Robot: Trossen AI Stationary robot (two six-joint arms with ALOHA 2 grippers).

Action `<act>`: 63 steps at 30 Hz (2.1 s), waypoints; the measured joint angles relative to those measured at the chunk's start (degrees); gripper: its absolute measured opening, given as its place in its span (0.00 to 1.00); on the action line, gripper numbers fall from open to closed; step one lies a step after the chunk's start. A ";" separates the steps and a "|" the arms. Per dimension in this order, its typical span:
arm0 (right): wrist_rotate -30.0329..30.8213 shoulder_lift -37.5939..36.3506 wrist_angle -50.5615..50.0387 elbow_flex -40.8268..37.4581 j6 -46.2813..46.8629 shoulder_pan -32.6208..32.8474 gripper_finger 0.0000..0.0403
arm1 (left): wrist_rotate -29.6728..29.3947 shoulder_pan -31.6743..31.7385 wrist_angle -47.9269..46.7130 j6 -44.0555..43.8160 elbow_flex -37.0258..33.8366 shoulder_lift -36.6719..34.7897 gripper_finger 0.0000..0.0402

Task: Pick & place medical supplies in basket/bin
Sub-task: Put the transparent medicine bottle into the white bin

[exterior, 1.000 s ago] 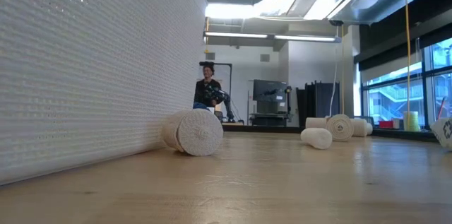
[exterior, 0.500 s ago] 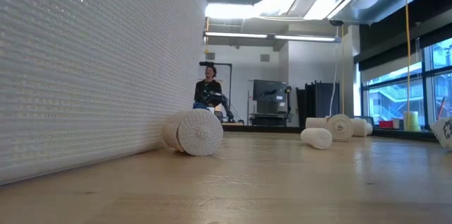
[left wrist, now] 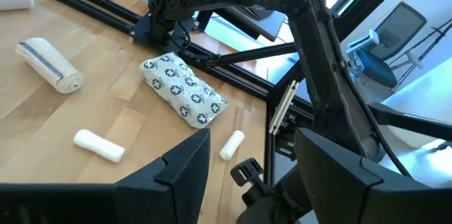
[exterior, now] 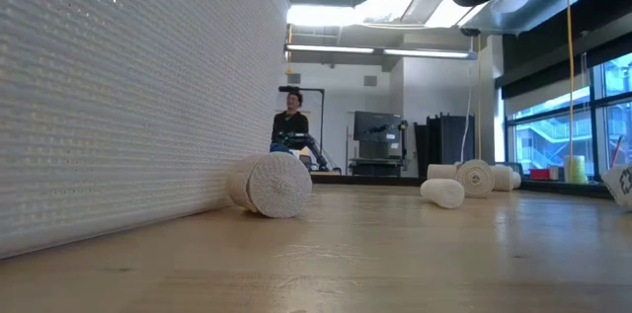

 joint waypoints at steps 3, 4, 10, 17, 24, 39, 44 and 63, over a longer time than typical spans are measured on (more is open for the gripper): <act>0.04 -0.06 -1.04 0.04 -1.61 0.00 0.34 | -0.02 0.00 0.06 0.00 0.00 0.00 0.50; 0.04 -0.11 -2.20 0.22 -2.36 0.00 0.34 | -0.02 0.00 0.15 0.00 0.00 0.00 0.50; 0.50 -0.25 -17.23 8.23 -5.55 0.00 0.34 | -0.10 0.00 2.37 0.00 0.00 -0.42 0.50; 8.96 -6.59 -29.03 14.03 -8.27 -0.02 0.34 | -0.08 0.00 12.63 0.00 0.00 -0.63 0.50; 24.36 -20.12 -28.58 13.47 -5.43 1.44 0.34 | 0.17 0.00 25.77 4.70 0.00 -0.66 0.50; 55.69 -35.63 4.52 13.60 -47.58 2.99 0.34 | 0.24 0.00 26.67 21.79 0.00 -0.63 0.50; 52.24 -35.63 21.18 13.60 -68.99 0.66 0.34 | 0.33 -0.09 26.79 27.73 0.00 -0.63 0.50; 45.08 -35.34 23.60 11.05 -71.37 -6.16 0.34 | 7.34 -0.13 35.65 31.16 -0.02 -0.57 0.50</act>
